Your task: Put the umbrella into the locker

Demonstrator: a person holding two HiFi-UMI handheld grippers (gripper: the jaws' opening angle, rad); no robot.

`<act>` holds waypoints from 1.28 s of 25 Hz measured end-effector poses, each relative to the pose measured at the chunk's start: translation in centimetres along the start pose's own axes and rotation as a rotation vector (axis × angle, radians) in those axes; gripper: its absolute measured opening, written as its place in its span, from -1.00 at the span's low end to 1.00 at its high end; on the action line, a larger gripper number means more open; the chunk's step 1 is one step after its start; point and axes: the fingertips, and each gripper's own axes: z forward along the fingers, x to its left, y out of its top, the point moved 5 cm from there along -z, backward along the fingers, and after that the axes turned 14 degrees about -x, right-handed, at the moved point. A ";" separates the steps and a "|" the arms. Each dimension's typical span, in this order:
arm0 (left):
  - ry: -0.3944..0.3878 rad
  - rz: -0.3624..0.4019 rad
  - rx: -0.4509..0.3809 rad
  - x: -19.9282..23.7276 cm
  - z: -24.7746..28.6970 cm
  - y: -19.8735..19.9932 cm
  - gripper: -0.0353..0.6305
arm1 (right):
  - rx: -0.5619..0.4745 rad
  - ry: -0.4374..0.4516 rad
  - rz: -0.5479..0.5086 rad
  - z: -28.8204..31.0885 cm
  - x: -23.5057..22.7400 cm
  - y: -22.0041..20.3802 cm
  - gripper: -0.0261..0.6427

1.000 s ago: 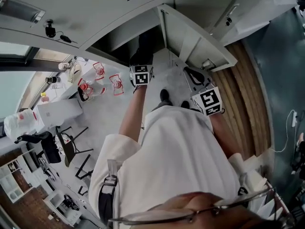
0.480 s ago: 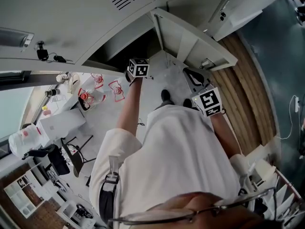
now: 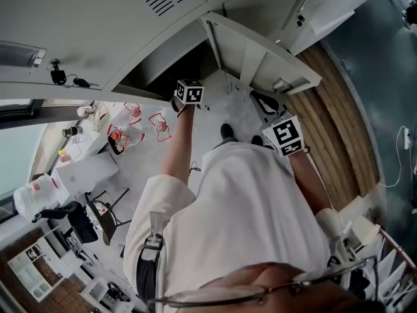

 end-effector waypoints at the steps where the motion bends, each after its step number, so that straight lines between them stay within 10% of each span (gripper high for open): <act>1: 0.005 -0.001 -0.011 0.0 -0.1 0.1 -0.05 | 0.000 0.007 -0.001 0.1 0.0 0.0 -0.90; 22: 0.177 -0.076 -0.175 -1.8 -9.0 0.3 0.10 | 0.021 0.202 -0.021 1.7 2.7 -0.8 -0.90; 32: 0.334 -0.293 -0.121 -1.7 -12.8 -5.7 0.09 | 0.034 0.248 -0.024 2.1 3.8 -1.3 -0.90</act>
